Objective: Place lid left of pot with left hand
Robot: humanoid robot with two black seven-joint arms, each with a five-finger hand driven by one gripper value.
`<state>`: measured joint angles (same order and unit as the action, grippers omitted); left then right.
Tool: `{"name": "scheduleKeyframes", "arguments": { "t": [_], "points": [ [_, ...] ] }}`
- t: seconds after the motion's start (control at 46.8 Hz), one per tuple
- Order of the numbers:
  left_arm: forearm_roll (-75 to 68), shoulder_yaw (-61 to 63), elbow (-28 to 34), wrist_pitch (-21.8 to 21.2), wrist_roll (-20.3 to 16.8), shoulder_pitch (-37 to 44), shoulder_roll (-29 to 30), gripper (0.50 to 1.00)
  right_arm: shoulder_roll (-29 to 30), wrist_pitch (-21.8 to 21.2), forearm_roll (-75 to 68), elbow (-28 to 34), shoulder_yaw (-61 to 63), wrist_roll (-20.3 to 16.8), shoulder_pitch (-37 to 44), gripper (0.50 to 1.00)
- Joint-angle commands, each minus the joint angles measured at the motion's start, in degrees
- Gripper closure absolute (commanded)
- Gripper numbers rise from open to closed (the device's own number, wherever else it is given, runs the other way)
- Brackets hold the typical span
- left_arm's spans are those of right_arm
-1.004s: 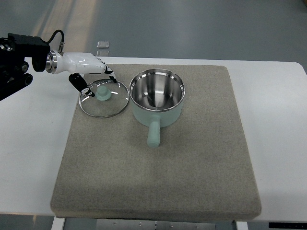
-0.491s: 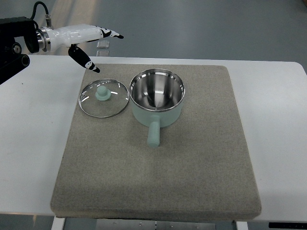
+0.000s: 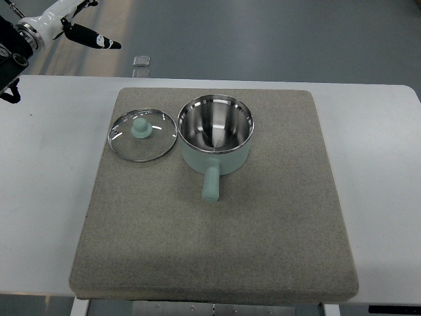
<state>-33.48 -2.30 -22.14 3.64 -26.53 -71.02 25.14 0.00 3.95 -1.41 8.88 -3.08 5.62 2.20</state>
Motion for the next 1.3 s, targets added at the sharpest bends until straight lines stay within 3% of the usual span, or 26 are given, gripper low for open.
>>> {"name": "scheduleKeyframes", "arguments": {
  "t": [0.0, 0.214, 0.491, 0.833, 1.281],
  "points": [
    [7.4, 0.0, 0.3, -0.5, 3.4, 0.2, -0.3, 0.516, 0.0, -0.1, 0.0, 0.0, -0.1, 0.0, 0.0, 0.579],
    [20.0, -0.4, 0.3, -0.4, 5.1, 0.4, -0.8, 0.516, 0.0, 0.0, 0.0, 0.0, 0.0, 0.0, 0.0, 0.579],
    [26.1, -13.3, 0.7, 5.9, 4.8, 5.1, -3.1, 0.516, 0.0, 0.0, 0.0, 0.0, 0.0, 0.0, 0.0, 0.579],
    [27.9, -24.5, 8.8, 7.2, 5.0, 7.4, -9.0, 0.514, 0.0, 0.0, 0.0, 0.0, 0.0, 0.0, 0.0, 0.579],
    [34.2, -25.2, 9.0, 7.3, 5.0, 6.9, -9.8, 0.514, 0.0, 0.0, 0.0, 0.0, -0.1, 0.0, 0.0, 0.579]
  ]
}}
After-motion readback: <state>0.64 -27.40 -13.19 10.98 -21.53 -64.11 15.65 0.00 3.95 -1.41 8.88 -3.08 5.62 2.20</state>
